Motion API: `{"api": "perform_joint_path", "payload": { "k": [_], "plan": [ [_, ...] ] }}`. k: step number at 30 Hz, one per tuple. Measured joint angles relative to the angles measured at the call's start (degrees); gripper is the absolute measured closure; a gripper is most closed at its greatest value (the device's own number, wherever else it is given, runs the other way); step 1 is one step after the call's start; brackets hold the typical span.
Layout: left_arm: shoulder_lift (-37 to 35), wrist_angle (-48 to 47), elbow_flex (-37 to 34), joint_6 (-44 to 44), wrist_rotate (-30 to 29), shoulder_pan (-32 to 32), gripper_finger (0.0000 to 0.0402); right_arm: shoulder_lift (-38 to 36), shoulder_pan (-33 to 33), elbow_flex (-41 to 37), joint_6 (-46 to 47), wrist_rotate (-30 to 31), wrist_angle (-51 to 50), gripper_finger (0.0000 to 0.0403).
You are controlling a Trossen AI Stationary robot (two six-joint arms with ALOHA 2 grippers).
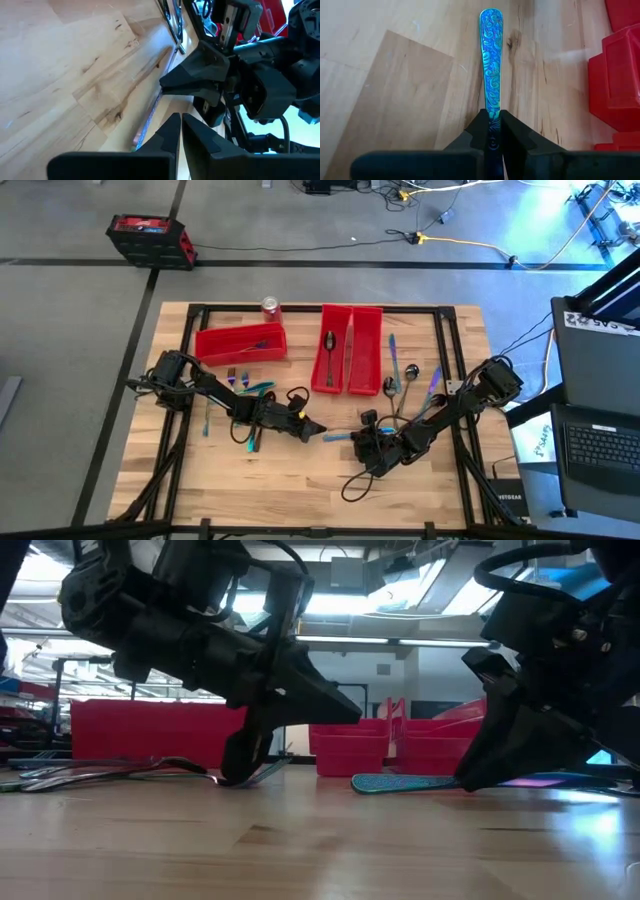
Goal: Sort silverware
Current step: Put the blue table knife into the right red bin
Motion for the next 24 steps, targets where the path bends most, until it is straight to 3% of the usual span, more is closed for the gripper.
{"api": "perform_joint_path", "payload": {
  "k": [6, 20, 24],
  "plan": [
    [0.00, 0.82, 0.00, -1.32, 4.97, 0.41, 0.0398, 0.00, 0.00, 0.02, 0.02, 0.00, 0.00, 0.0388],
    [-0.11, -1.31, 0.04, 11.27, 0.68, 0.33, 0.0397, 0.04, -0.02, 0.02, 1.18, 0.10, -0.06, 0.0388],
    [-0.11, -1.72, 0.86, 13.77, 1.44, 0.22, 0.0369, 0.04, -0.04, 0.02, 1.33, 0.11, 0.00, 0.0388]
  ]
}}
